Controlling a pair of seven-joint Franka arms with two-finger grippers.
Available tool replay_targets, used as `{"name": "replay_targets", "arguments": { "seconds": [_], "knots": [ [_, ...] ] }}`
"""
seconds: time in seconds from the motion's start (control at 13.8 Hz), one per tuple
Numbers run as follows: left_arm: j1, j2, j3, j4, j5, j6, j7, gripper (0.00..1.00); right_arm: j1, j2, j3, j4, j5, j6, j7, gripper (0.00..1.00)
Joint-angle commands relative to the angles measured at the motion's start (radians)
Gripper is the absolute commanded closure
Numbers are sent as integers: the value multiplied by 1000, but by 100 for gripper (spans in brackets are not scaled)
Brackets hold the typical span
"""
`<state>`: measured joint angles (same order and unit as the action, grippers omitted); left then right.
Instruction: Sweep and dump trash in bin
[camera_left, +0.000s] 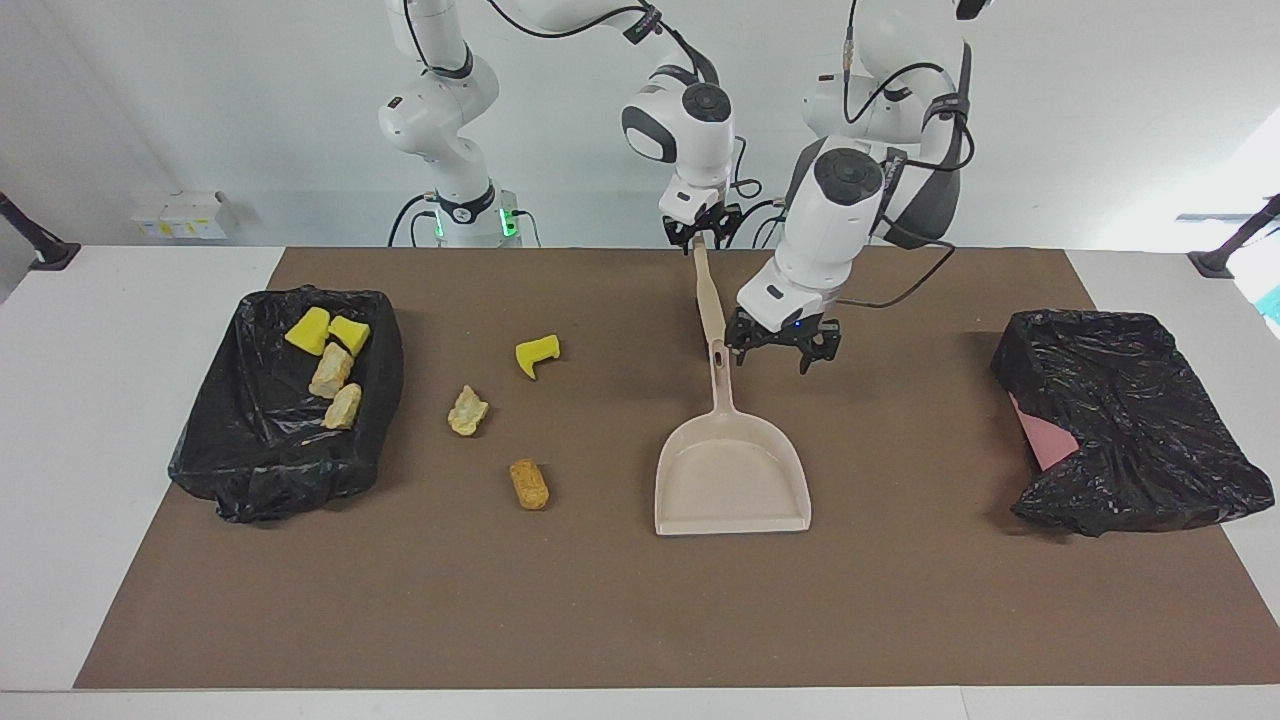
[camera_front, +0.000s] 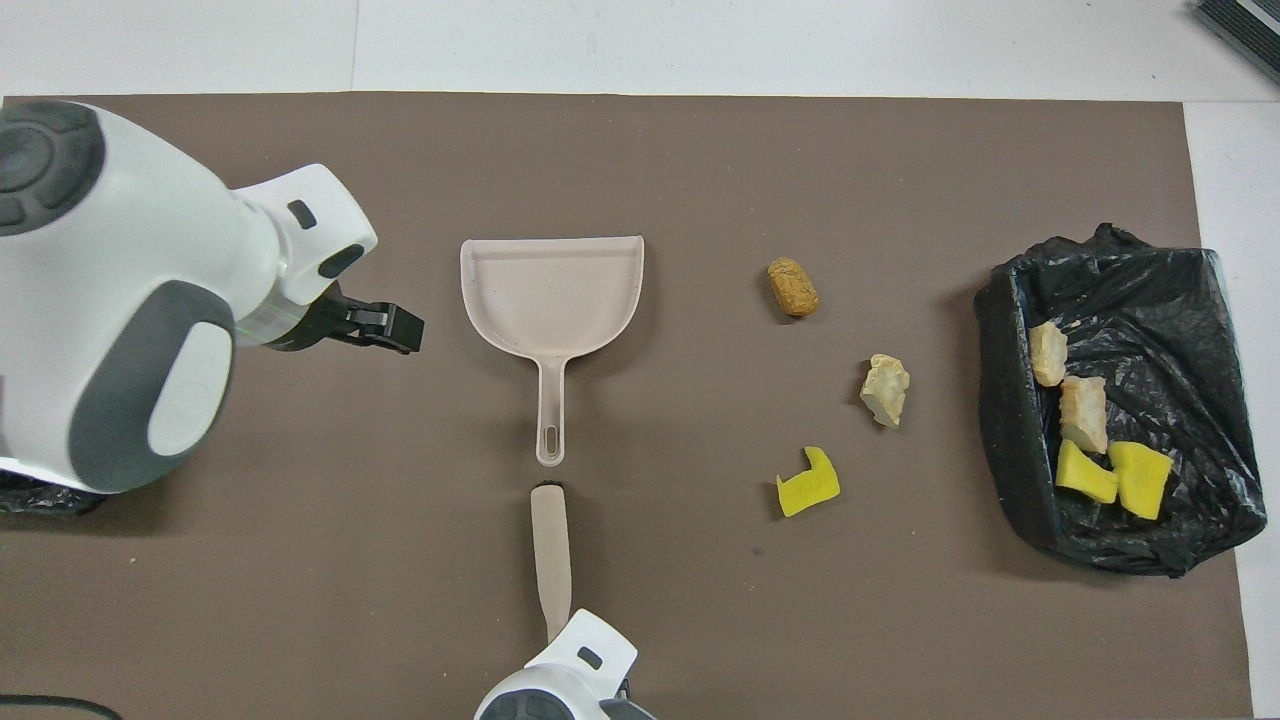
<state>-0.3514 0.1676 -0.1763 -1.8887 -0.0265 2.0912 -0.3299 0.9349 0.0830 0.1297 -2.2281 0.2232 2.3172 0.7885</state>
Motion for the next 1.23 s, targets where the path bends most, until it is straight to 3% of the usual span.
{"name": "replay_targets", "arguments": {
  "seconds": [0.0,0.22,0.51,0.58,0.8,1.01,1.08,1.16],
  "knots": [
    [-64,1,18,-82,7,110,-69,0,-16,0,1,-13,24,30,-5,40],
    [-83,9,18,-113,8,158,-106,0,-14,-8,1,-19,24,16,-5,45],
    [-109,20,21,-122,13,159,-136,0,-10,-8,1,-15,21,8,8,94],
    [-110,21,20,-128,20,165,-138,0,-10,-8,-1,-15,10,8,20,100],
    [-110,23,20,-142,25,188,-141,9,-21,-11,-2,-5,2,-1,110,100],
    [-118,38,20,-164,25,225,-141,11,-22,-46,-8,-5,-8,-56,219,100],
    [-120,46,20,-162,27,230,-141,16,-24,-74,-10,-10,-22,-102,251,100],
    [-120,46,20,-162,27,234,-141,29,-51,-110,-9,-10,-36,-169,276,100]
  ]
}}
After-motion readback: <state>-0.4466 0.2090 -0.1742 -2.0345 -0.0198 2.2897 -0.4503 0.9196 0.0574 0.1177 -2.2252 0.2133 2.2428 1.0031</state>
